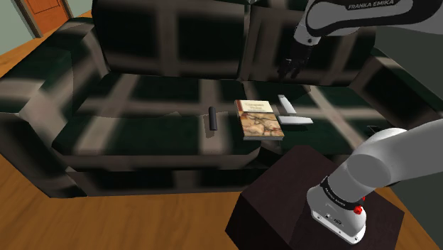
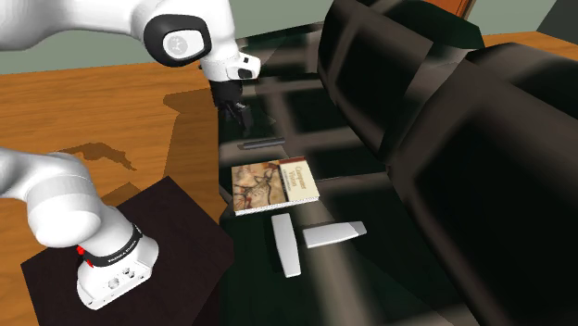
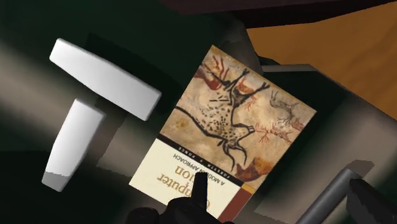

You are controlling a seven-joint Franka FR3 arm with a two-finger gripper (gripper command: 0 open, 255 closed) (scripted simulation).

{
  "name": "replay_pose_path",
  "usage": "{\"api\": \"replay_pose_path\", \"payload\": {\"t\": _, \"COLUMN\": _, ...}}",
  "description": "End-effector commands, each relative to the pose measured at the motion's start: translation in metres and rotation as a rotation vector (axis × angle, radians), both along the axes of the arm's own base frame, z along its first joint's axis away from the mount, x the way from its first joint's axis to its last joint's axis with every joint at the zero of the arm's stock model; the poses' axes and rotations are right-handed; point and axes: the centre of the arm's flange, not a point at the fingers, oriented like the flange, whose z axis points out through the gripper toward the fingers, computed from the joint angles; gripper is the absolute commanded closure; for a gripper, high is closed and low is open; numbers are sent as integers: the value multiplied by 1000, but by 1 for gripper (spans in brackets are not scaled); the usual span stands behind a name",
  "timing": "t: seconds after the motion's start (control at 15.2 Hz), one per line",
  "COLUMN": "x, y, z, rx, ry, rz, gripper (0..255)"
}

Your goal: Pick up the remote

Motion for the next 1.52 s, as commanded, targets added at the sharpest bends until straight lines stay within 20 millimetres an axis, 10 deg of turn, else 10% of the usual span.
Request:
{"api": "replay_pose_path", "payload": {"t": 0.0, "x": 12, "y": -18, "z": -13, "rx": -2, "ry": 3, "rz": -32, "gripper": 0}}
{"api": "replay_pose_path", "payload": {"t": 1.45, "x": 90, "y": -231, "z": -193, "rx": -11, "ry": 51, "rz": -378, "gripper": 0}}
